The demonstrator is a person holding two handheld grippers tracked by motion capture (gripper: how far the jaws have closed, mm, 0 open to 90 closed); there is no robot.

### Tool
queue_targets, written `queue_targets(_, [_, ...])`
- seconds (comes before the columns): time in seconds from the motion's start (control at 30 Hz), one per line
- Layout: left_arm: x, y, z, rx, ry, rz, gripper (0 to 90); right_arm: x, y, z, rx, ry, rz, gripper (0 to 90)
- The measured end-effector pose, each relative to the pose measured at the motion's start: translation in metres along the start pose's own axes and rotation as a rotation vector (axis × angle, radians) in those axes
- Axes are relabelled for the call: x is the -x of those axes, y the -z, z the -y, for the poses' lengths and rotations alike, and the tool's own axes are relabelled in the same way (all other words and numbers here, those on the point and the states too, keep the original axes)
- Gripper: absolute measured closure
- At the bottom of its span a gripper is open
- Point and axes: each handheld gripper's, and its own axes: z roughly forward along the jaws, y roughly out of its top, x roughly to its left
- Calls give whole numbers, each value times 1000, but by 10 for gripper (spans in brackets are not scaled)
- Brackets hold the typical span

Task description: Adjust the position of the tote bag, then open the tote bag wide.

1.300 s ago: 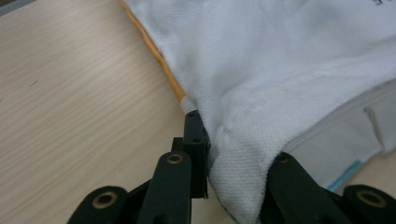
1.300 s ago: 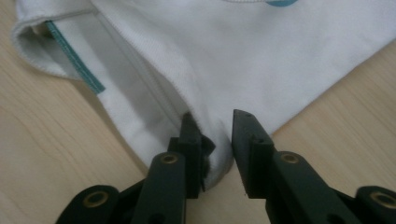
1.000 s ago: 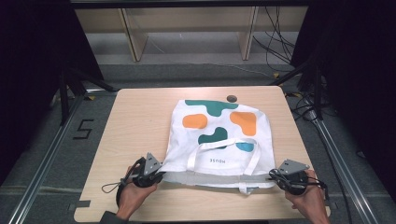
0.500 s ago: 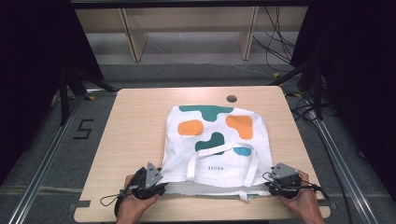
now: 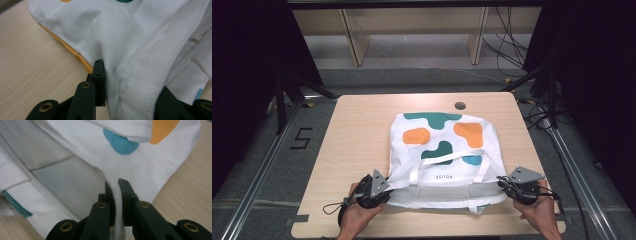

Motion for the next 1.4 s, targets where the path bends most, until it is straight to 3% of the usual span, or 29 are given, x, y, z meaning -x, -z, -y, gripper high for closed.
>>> queue_targets(0.17, [0, 5, -2, -7, -41, 9, 825, -1, 2, -1, 2, 22, 14, 871])
queue_targets(0.33, [4, 12, -4, 18, -76, 40, 847, 2, 10, -2, 35, 14, 22, 871])
queue_targets(0.4, [6, 16, -5, 27, -55, 53, 845, 2, 11, -1, 31, 12, 20, 871])
queue_targets(0.5, [5, 21, -7, 30, -61, 52, 841, 4, 13, -1, 50, 18, 21, 871])
queue_targets(0.53, [4, 22, -7, 38, -84, 49, 841, 4, 14, -1, 55, 17, 19, 871])
queue_targets(0.57, [6, 22, -6, 44, -50, 57, 842, 4, 15, -2, 56, 16, 21, 871])
queue_targets(0.6, [6, 22, -6, 44, -50, 57, 842, 4, 16, -3, 62, 20, 21, 871])
queue_targets(0.7, [5, 27, -8, 47, -87, 55, 844, 3, 19, -4, 65, -6, 16, 872])
queue_targets(0.73, [6, 29, -8, 28, -85, 63, 844, 6, 20, -6, 76, 14, 17, 873])
queue_targets(0.77, [4, 29, -10, 43, -119, 56, 845, 6, 22, -6, 78, 7, 15, 873])
queue_targets(0.83, [4, 31, -10, 46, -87, 61, 848, 6, 26, -12, 93, -1, 9, 876])
queue_targets(0.87, [1, 32, -11, 55, -109, 57, 849, 7, 27, -14, 97, -5, 8, 877])
queue_targets(0.93, [0, 33, -14, 67, -100, 61, 851, 9, 28, -16, 105, 9, 11, 878])
queue_targets(0.97, [0, 36, -15, 59, -81, 72, 851, 8, 30, -18, 104, -11, 9, 878])
queue_targets(1.0, [-1, 38, -17, 67, -78, 67, 851, 10, 32, -20, 115, 13, 15, 878])
queue_targets(1.03, [-2, 41, -21, 89, -71, 64, 851, 10, 35, -22, 123, -12, 1, 878])
queue_targets(1.13, [-4, 45, -25, 107, -65, 62, 852, 14, 38, -25, 143, 5, -5, 879])
queue_targets(1.2, [-6, 51, -30, 114, -82, 58, 853, 15, 44, -31, 157, -3, -5, 879])
queue_targets(1.27, [-8, 60, -37, 153, -54, 63, 855, 18, 52, -40, 182, 5, -10, 880])
queue_targets(1.4, [-12, 77, -50, 195, -62, 42, 855, 23, 65, -56, 237, 13, -15, 881])
